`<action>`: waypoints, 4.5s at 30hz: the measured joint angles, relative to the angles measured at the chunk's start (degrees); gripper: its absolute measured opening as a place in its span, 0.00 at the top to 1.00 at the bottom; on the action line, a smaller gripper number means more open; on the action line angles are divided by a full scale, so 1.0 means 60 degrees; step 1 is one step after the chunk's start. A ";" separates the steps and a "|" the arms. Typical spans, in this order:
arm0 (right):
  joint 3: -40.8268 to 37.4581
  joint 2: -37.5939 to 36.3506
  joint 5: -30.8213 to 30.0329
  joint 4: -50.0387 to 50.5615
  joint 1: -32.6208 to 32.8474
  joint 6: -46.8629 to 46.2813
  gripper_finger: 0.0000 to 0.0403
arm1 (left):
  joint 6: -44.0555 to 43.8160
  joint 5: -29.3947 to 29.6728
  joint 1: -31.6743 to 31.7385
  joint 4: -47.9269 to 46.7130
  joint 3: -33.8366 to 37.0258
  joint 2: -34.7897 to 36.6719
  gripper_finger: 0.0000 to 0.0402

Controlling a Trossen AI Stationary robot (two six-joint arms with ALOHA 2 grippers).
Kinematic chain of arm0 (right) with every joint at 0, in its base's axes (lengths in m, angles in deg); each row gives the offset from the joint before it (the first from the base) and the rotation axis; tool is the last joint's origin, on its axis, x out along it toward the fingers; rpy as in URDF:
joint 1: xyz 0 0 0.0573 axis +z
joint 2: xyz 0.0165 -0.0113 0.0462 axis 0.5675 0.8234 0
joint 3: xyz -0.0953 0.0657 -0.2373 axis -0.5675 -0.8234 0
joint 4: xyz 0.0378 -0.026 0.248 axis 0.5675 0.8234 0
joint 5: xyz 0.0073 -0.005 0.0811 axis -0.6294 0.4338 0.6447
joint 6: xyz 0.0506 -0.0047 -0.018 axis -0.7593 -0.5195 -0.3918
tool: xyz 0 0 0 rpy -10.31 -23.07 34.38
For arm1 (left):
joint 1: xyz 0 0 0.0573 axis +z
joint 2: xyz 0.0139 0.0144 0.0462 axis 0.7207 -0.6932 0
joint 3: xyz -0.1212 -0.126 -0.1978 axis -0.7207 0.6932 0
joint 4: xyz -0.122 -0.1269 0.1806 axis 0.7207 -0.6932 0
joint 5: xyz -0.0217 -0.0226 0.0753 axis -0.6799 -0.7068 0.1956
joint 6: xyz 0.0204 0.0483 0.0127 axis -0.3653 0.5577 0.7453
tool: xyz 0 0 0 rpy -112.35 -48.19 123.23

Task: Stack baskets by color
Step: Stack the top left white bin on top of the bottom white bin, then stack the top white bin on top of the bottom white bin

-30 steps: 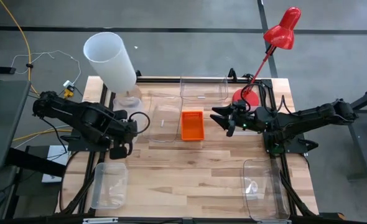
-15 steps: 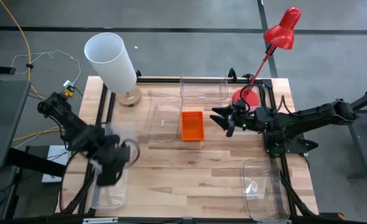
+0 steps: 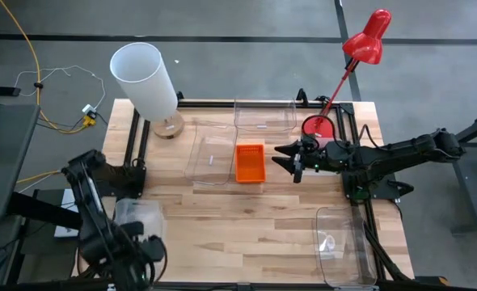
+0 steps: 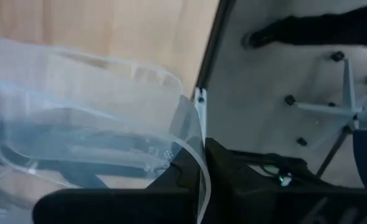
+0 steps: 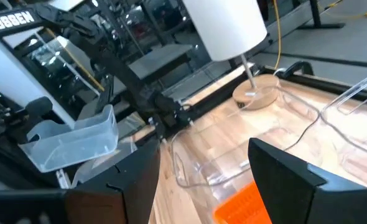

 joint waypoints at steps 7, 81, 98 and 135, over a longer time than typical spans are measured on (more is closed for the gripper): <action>0.0000 -0.0001 0.0009 0.0010 0.0000 -0.0100 0.42 | 0.0743 -0.0150 -0.0355 -0.0037 -0.0050 -0.0633 1.00; 0.0000 0.0001 -0.0242 0.0166 -0.0002 0.0007 0.42 | 0.3321 0.1506 0.1510 0.0815 0.2638 -0.0671 0.68; 0.0000 -0.0001 -0.0238 0.0141 -0.0004 -0.0087 0.42 | 0.4166 0.5905 0.3311 0.3354 0.2948 0.2948 0.56; 0.5219 0.3754 -0.1318 1.3263 -0.1027 -0.6782 0.42 | 0.8596 0.0167 1.0638 1.6492 1.1578 0.8196 0.57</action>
